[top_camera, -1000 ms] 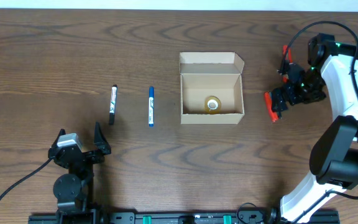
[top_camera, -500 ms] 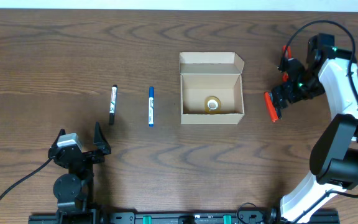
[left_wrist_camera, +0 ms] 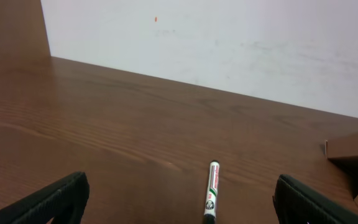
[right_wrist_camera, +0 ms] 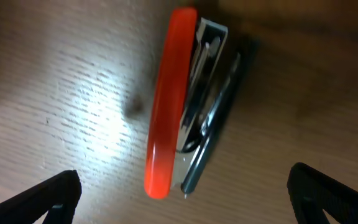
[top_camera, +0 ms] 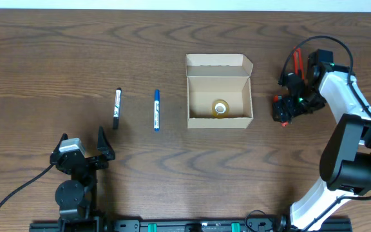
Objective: Pack container
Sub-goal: 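Lower the right gripper and grasp the red stapler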
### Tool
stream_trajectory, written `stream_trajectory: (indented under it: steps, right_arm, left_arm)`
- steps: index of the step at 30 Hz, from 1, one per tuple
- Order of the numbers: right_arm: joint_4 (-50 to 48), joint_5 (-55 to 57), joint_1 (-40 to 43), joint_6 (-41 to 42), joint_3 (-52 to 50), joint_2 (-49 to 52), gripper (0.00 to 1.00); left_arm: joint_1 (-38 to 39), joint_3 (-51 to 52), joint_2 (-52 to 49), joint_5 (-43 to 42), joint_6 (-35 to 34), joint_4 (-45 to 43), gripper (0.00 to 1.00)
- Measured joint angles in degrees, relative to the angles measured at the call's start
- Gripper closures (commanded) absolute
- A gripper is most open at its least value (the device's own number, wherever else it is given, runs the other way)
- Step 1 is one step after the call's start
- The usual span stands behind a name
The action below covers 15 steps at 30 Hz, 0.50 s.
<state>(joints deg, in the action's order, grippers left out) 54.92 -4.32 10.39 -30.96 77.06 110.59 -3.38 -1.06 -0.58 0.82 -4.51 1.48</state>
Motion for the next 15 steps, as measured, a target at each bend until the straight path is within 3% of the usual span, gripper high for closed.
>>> stream_trajectory:
  steps: [15]
  right_arm:
    - [-0.85,-0.79,-0.5,1.03,-0.02,4.96,0.01]
  left_arm:
    - [0.0,0.0,0.0,0.0,0.0,0.0,0.05]
